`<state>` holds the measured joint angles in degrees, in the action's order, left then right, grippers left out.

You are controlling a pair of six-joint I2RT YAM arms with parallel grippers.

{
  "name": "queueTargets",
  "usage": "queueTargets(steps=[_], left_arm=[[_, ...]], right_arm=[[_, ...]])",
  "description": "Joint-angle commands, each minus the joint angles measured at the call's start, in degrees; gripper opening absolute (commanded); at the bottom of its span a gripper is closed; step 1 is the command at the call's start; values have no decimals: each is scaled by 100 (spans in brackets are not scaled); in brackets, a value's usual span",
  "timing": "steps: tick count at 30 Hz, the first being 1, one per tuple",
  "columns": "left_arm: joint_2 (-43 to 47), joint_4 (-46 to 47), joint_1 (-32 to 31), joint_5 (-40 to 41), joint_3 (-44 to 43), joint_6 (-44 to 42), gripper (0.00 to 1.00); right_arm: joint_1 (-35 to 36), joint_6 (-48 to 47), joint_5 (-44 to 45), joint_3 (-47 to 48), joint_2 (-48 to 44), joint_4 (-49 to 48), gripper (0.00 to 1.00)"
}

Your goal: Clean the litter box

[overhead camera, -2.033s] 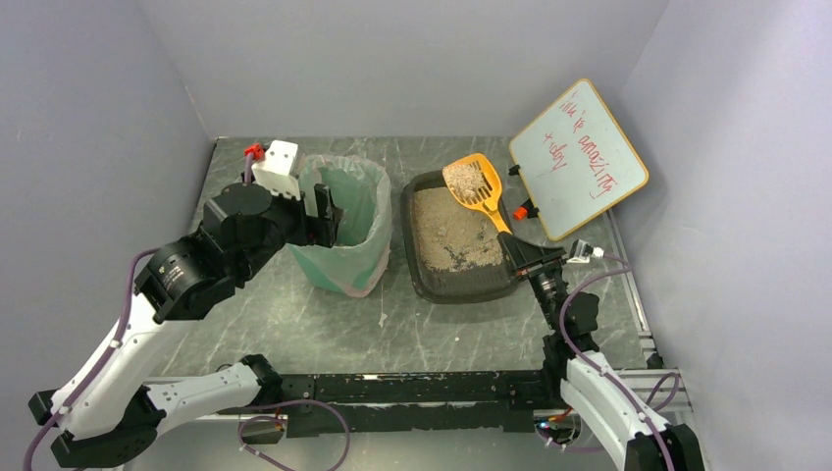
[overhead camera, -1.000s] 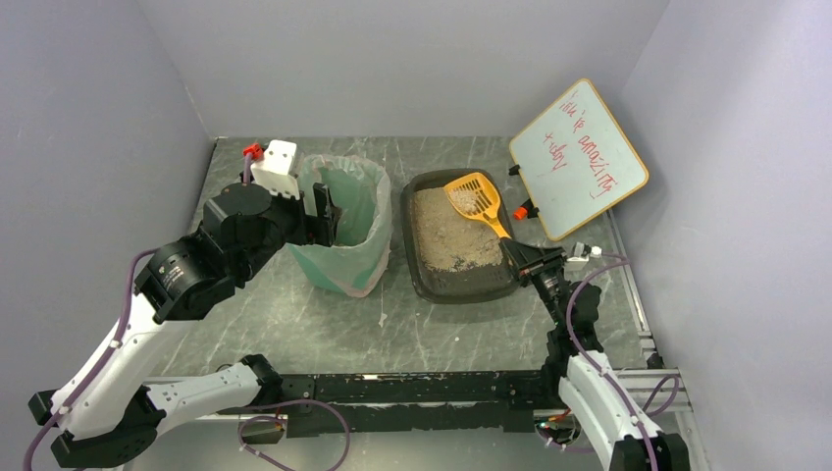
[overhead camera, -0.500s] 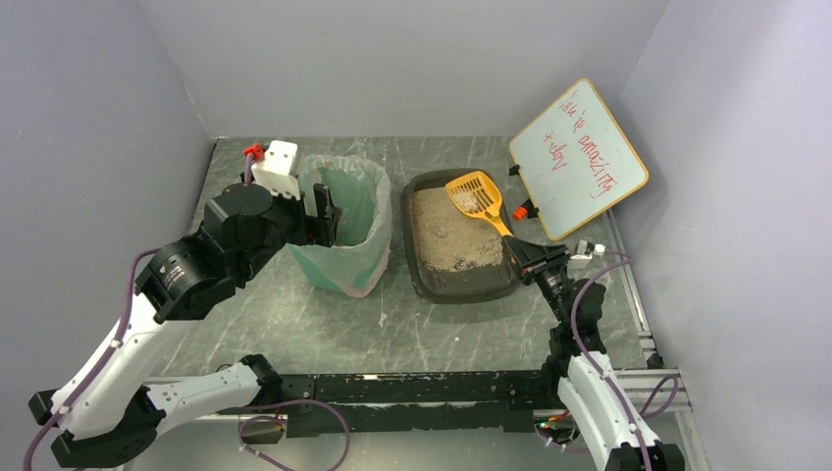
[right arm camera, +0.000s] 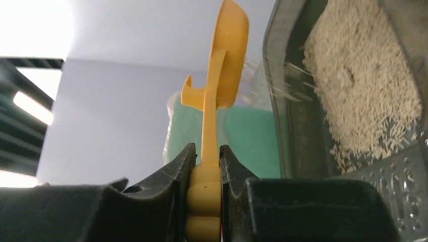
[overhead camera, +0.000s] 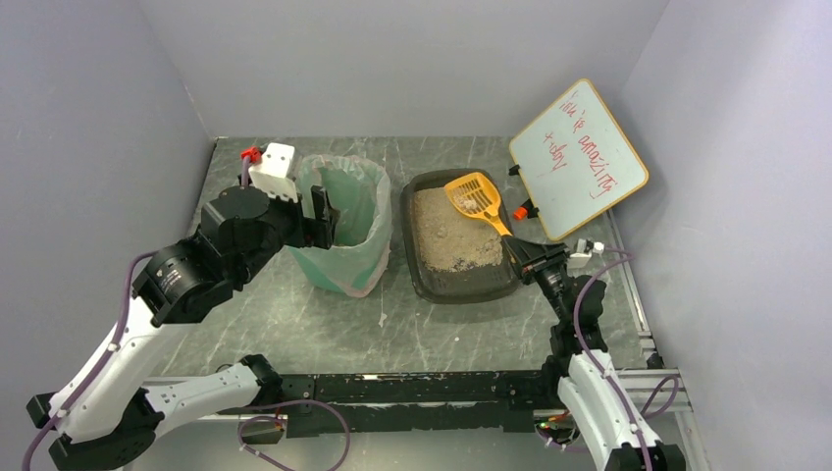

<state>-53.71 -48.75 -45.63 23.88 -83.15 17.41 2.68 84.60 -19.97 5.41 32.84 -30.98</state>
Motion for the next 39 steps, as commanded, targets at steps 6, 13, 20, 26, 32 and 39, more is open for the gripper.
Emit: queueTargets(steps=[6, 13, 20, 26, 32, 39], left_arm=[[167, 162, -23, 83, 72, -50, 90], [228, 205, -25, 76, 182, -81, 90], [274, 234, -25, 111, 260, -145, 90], [299, 248, -21, 122, 313, -200, 90], [354, 261, -21, 231, 387, -250, 90], [334, 179, -25, 606, 346, -237, 90]], right_arm=[[298, -162, -72, 313, -38, -318, 0], [179, -288, 268, 355, -289, 569, 0], [-34, -278, 232, 393, -369, 839, 0], [-97, -286, 99, 399, -468, 708, 0], [-155, -325, -286, 570, -292, 364, 0], [-149, -573, -676, 1157, -122, 298, 0]])
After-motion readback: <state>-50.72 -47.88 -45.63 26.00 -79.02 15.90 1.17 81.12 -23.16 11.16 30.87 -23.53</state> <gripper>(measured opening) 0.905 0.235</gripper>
